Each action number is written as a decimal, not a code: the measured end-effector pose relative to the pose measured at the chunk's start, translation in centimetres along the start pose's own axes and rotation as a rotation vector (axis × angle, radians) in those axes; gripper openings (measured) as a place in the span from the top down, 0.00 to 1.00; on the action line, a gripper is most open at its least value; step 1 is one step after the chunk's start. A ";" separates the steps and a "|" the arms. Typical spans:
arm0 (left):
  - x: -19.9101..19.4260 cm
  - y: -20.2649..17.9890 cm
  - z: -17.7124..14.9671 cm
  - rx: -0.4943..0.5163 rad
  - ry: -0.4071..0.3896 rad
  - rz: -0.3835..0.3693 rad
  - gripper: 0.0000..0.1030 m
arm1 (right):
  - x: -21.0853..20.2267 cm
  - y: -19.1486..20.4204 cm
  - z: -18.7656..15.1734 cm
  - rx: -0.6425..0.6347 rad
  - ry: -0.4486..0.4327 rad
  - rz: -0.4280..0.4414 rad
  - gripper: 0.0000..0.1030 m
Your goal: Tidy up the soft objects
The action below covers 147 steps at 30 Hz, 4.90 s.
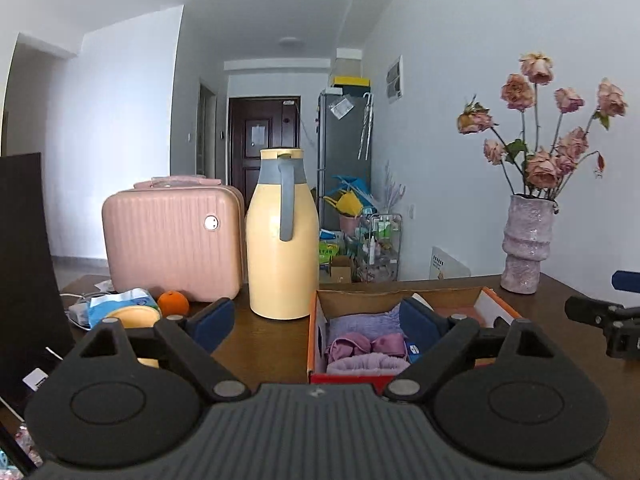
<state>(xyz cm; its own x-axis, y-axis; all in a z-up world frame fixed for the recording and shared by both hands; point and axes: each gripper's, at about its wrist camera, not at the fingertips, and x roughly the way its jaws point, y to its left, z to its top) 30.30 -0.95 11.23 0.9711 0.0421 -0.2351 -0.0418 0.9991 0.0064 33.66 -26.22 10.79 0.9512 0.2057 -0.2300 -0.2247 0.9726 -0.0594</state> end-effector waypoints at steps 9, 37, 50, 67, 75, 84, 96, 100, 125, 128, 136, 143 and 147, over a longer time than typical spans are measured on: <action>-8.1 -0.7 -3.6 0.038 -0.040 -0.029 0.01 | -6.1 0.7 -2.3 0.025 -0.021 -0.031 0.09; -13.9 -2.1 -12.4 0.068 0.098 -0.091 0.00 | -19.6 0.7 -14.6 0.173 0.099 0.045 0.05; 0.5 -4.1 -9.3 0.062 0.173 -0.117 0.09 | -7.8 -3.1 -10.4 0.189 0.168 0.013 0.16; 10.5 -3.6 -10.5 -0.025 0.360 -0.174 0.64 | 11.5 1.0 -9.1 0.002 0.349 0.147 0.84; 10.0 -3.3 -10.3 -0.030 0.351 -0.167 0.64 | 14.2 1.5 -8.4 -0.075 0.513 0.157 0.83; 9.4 -3.4 -10.1 -0.006 0.324 -0.168 0.69 | 16.6 2.3 -7.9 -0.145 0.635 0.196 0.85; 2.4 -2.8 -6.9 -0.006 0.206 -0.142 0.74 | 8.4 0.9 -3.9 0.019 0.352 0.222 0.87; -2.2 -2.5 -6.0 -0.032 0.160 -0.164 0.74 | 2.1 -0.5 -1.7 0.123 0.204 0.210 0.87; -2.0 -5.7 -2.1 -0.079 0.135 -0.323 0.74 | -8.8 -0.9 -5.9 0.147 0.180 0.271 0.86; 5.3 -6.0 -0.3 -0.126 0.231 -0.343 0.74 | -3.6 -1.7 -4.2 0.174 0.199 0.311 0.87; 21.4 -6.5 -0.6 -0.235 0.459 -0.265 0.74 | 13.6 -3.5 -2.1 0.334 0.390 0.346 0.86; 24.1 -6.6 -3.2 -0.182 0.511 -0.281 0.63 | 21.7 -3.1 -4.5 0.354 0.534 0.308 0.84; 23.4 -5.9 -3.0 -0.183 0.508 -0.305 0.54 | 22.6 -3.0 -5.6 0.367 0.562 0.317 0.77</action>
<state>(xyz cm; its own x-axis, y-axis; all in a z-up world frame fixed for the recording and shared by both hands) 52.59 -5.85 2.74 0.7144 -0.2971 -0.6336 0.1366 0.9472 -0.2901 54.66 -25.08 0.28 0.5788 0.4917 -0.6505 -0.2913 0.8698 0.3983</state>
